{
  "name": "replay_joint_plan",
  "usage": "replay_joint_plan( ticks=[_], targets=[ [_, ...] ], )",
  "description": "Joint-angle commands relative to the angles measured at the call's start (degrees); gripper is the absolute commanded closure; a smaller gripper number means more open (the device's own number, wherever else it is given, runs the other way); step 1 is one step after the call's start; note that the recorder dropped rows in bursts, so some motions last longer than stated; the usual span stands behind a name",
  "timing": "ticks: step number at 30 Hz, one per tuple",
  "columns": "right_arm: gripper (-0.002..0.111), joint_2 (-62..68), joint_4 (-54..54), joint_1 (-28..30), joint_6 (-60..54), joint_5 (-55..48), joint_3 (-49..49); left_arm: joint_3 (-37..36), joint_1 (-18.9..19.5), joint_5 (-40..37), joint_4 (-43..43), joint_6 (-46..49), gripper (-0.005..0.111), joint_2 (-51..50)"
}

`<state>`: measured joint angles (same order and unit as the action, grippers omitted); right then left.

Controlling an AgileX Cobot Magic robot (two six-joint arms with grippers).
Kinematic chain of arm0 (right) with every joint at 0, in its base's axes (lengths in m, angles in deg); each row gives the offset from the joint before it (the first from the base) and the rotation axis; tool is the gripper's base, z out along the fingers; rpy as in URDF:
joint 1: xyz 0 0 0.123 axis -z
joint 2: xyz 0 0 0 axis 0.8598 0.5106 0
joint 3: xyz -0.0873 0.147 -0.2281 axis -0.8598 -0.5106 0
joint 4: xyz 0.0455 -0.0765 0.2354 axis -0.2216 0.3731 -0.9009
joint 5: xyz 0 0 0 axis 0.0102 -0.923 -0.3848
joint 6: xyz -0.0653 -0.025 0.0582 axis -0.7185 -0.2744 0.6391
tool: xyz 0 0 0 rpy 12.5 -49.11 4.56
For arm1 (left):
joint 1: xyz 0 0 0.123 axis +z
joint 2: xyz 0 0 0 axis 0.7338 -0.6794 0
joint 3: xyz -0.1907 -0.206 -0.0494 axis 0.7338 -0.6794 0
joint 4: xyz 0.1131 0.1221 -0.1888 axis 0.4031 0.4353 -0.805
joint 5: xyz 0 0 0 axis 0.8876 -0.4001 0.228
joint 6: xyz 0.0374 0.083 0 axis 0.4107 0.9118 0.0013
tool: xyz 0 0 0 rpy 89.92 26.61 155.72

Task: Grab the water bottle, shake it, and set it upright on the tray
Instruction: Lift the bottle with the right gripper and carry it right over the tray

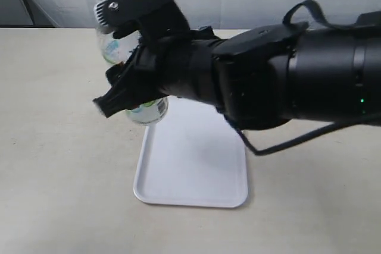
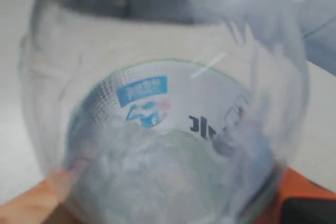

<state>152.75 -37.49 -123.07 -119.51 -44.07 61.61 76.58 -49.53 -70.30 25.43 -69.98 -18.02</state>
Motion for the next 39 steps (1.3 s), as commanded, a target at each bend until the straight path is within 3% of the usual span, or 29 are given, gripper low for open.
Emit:
replay_joint_plan(
  ticks=[1, 4, 5, 6, 8, 9, 10, 11, 14, 15, 17, 20, 23, 30, 36, 39],
  targets=[
    [0.109, -0.3, 0.0, 0.3, 7.4, 22.8, 0.6, -0.2, 0.0, 0.8, -0.1, -0.1, 0.106, 0.3],
    [0.109, -3.2, 0.0, 0.3, -8.3, -8.8, -1.9, -0.2, 0.0, 0.8, -0.1, -0.1, 0.106, 0.3],
    [0.109, -3.6, 0.0, 0.3, -9.5, -10.0, -1.9, -0.2, 0.0, 0.8, -0.1, -0.1, 0.106, 0.3],
    [0.109, -3.7, 0.0, 0.3, -0.6, 6.2, -1.1, -0.2, 0.0, 0.8, -0.1, -0.1, 0.106, 0.3],
    [0.109, -3.8, 0.0, 0.3, 10.5, 21.3, -0.9, -0.2, 0.0, 0.8, -0.1, -0.1, 0.106, 0.3],
    [0.109, -4.9, 0.0, 0.3, 6.4, 13.4, -1.5, -0.2, 0.0, 0.8, -0.1, -0.1, 0.106, 0.3],
    [0.109, -7.2, 0.0, 0.3, -3.7, -7.3, -2.5, -0.2, 0.0, 0.8, -0.1, -0.1, 0.106, 0.3],
    [0.109, -8.3, 0.0, 0.3, -6.5, -13.2, -2.5, -0.2, 0.0, 0.8, -0.1, -0.1, 0.106, 0.3],
    [0.109, -7.3, 0.0, -0.3, 7.7, 15.0, -2.7, -0.2, 0.0, 0.8, -0.1, -0.1, 0.106, 0.3],
    [0.109, -6.0, 0.0, -0.3, 6.7, 13.6, -5.3, -0.2, 0.0, 0.8, -0.1, -0.1, 0.106, 0.3],
    [0.109, -5.6, 0.0, -0.3, 6.7, -0.7, -9.4, -0.2, 0.0, 0.8, -0.1, -0.1, 0.106, 0.3],
    [0.109, -10.3, 0.0, -0.3, 6.5, 4.1, -6.8, -0.2, 0.0, 0.8, -0.1, -0.1, 0.106, 0.3],
    [0.109, -16.5, 0.0, -0.3, 6.5, 0.6, -5.4, -0.2, 0.0, 0.8, -0.1, -0.1, 0.106, 0.3],
    [0.109, -6.4, 0.0, -0.3, 6.9, 3.8, -13.6, -0.2, 0.0, 0.8, -0.1, -0.1, 0.106, 0.3],
    [0.109, -14.3, 0.0, -0.4, 8.7, -6.1, -10.4, -0.2, 0.0, 0.8, -0.1, -0.1, 0.106, 0.3],
    [0.109, -11.8, 1.6, -0.2, 8.9, 3.4, -11.8, -0.2, 0.0, 0.8, -0.1, -0.1, 0.106, 0.3]
  ],
)
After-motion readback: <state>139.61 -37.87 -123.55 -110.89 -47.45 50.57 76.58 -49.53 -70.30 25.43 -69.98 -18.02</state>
